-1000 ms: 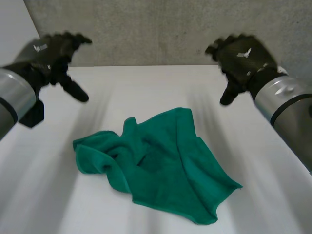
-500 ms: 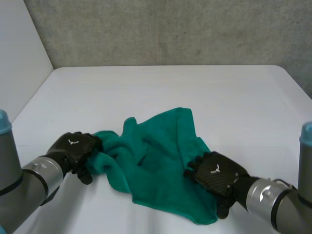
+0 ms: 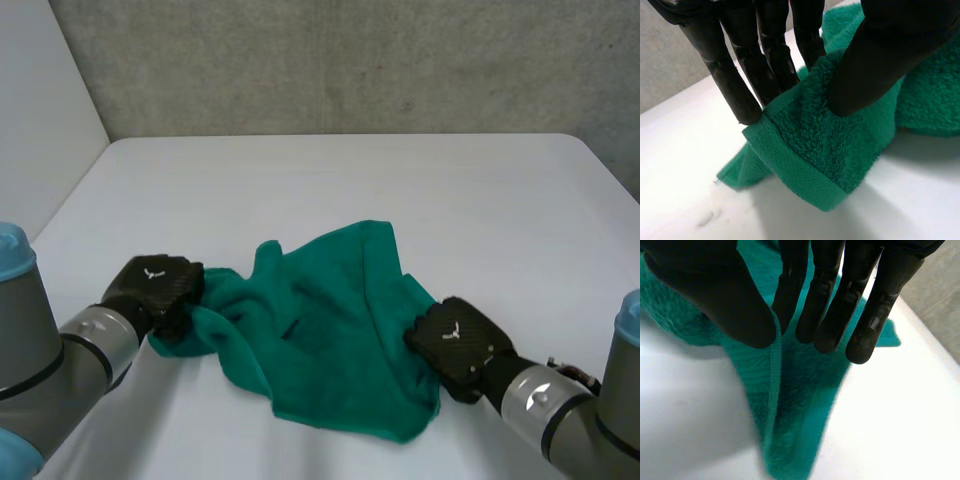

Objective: Fold the towel.

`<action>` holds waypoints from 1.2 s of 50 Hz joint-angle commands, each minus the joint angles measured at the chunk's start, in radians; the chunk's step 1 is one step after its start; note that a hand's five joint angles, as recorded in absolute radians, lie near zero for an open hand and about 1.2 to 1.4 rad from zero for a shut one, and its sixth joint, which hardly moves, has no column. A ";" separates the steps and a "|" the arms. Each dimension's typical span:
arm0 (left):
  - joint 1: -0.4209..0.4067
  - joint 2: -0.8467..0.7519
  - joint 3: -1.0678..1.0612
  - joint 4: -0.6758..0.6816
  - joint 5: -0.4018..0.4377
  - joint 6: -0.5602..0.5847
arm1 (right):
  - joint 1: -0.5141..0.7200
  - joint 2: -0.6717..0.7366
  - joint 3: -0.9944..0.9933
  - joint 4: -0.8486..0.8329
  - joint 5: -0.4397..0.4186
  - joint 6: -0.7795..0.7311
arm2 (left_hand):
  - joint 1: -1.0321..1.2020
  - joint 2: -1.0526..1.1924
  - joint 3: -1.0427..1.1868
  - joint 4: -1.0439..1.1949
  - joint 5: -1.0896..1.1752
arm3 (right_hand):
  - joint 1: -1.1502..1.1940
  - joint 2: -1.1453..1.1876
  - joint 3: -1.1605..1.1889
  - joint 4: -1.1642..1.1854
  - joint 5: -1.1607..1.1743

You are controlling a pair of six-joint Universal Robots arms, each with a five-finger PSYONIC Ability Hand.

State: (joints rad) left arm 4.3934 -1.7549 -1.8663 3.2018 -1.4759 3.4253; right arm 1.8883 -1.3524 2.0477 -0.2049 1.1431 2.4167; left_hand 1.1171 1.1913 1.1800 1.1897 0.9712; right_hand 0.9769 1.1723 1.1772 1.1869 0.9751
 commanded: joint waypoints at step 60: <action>0.070 -0.067 0.159 -0.086 0.000 0.009 | 0.057 0.453 -0.721 0.258 0.216 0.389 | 0.279 0.205 0.216 0.207 0.251 | -0.422 -0.618 -0.622 -0.632 -0.595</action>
State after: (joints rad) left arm 4.4635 -1.8220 -1.7031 3.1174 -1.4747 3.4343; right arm 1.9458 -0.9990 1.4356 -0.0470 1.3623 2.8072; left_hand 1.1171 1.1949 1.1854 1.1942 0.9711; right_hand 0.4400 0.4959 0.4923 0.4861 0.3182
